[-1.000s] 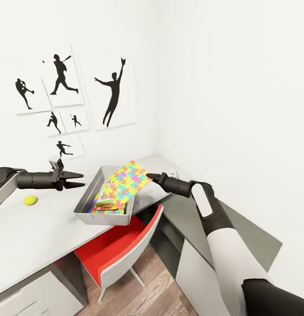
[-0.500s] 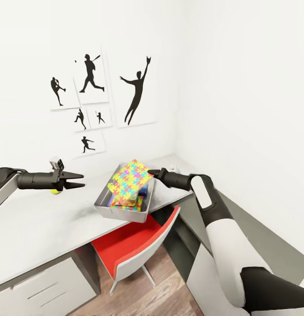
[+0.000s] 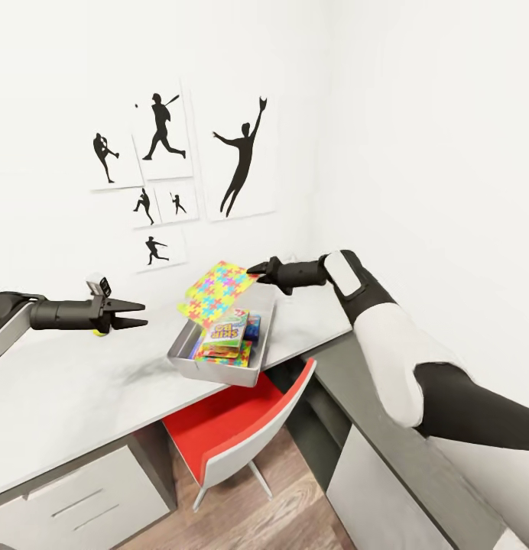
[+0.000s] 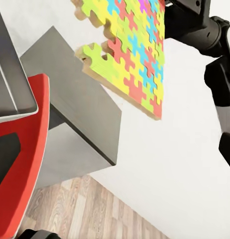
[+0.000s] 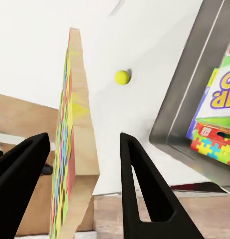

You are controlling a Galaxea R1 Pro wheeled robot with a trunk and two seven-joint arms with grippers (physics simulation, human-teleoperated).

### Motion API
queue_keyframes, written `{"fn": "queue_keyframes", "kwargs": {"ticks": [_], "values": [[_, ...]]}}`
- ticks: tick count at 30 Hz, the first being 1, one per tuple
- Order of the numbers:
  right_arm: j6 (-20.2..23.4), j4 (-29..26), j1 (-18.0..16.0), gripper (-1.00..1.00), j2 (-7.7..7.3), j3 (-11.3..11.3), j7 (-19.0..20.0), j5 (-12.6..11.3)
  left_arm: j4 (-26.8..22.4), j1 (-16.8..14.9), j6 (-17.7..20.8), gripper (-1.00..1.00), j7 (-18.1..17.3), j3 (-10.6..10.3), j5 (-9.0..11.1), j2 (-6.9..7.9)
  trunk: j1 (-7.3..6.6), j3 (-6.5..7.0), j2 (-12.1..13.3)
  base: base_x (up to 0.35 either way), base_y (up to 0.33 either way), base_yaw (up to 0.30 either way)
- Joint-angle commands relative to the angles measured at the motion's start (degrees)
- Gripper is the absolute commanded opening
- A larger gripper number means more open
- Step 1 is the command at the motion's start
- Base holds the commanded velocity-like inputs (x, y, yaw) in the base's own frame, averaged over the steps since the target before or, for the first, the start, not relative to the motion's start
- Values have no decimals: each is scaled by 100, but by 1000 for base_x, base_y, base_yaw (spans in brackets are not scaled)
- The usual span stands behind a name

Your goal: Put all the toys in the child's room - the three board games (two on the bed and one on the table), the two jigsaw puzzles on the table, and the tennis ball on the table - inside the toy box on the table in the child's room.

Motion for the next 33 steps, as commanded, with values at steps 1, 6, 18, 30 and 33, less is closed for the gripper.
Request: {"fn": "queue_keyframes", "kwargs": {"ticks": [1, 6, 18, 30, 33], "values": [[27, 338, -194, -100, 6, -46, 38, 58, 3, -12, 49, 100, -25, -28, 22, 6, 4, -14, -13, 15, 0, 0], [27, 1071, -551, -100, -67, -82, 42, 53, 6, -12, 49, 100, -25, -23, 26, 6, 4, -14, -13, 91, 0, 0], [27, 1240, -599, -100, -97, -93, 51, 58, 8, -4, 49, 100, -19, -27, 19, -25, 4, -14, -13, 119, -3, 0], [27, 1261, -602, -100, -74, -23, 56, 86, 8, 4, 49, 100, -18, -16, 22, -49, 4, -14, -13, 130, -50, 0], [27, 1269, -614, -100, -72, -9, 53, 101, 8, 5, 49, 100, -18, -18, 25, -43, 4, -14, -13, 62, -3, 0]]}}
